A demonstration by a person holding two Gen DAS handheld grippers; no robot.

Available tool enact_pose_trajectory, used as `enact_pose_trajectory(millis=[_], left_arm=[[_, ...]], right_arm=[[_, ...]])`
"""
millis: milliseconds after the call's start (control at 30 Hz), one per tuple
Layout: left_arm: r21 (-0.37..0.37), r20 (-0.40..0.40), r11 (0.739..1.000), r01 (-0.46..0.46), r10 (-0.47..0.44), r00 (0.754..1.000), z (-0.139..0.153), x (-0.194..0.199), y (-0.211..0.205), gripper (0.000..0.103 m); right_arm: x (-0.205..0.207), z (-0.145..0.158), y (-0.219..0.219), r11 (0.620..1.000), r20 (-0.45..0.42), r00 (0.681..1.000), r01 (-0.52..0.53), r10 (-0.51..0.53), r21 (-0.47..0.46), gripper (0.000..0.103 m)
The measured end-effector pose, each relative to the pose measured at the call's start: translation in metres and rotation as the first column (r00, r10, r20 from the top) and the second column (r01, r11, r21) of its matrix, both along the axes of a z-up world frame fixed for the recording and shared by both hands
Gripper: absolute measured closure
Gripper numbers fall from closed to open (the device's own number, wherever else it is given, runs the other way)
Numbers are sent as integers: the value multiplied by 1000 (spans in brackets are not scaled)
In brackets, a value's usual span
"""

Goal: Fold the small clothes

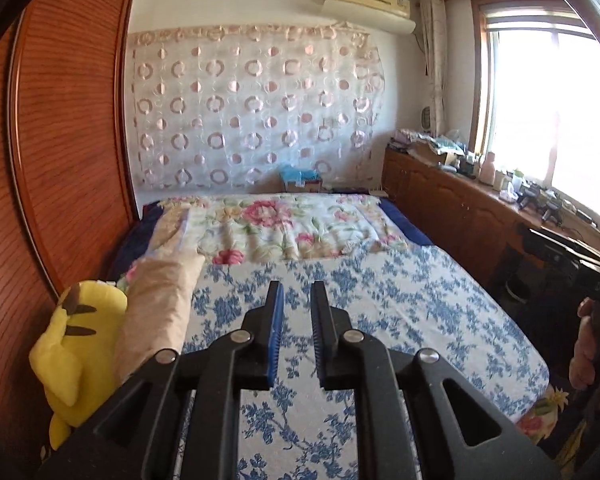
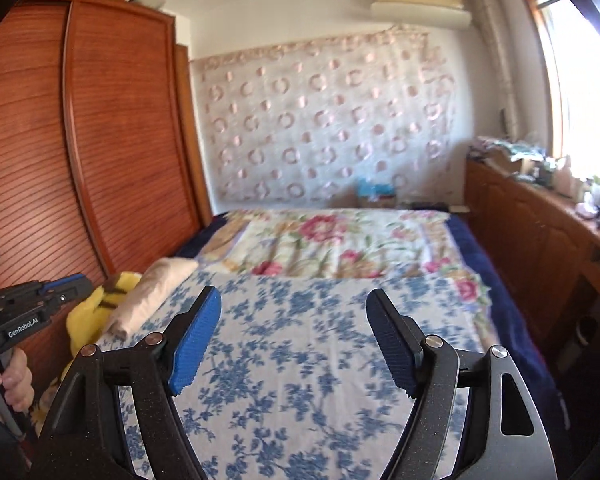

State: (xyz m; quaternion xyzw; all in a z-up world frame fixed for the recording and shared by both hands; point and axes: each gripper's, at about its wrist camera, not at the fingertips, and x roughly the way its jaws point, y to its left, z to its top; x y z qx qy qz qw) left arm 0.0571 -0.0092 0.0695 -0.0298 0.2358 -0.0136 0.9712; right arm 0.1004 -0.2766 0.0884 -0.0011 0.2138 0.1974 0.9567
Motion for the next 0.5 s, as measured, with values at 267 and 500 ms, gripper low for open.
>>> enact_pose_trajectory(millis=[267,500], left_arm=[[22,46,1000,-19,18,999,17,-10,-9,90],[26,46,999,-20,19,999,16,-11,-12,89]], right_arm=[[-20,14,-11,999,58,997,46,-46,3,26],[-24,13,-12,998,68,996,58,-58,-3,26]])
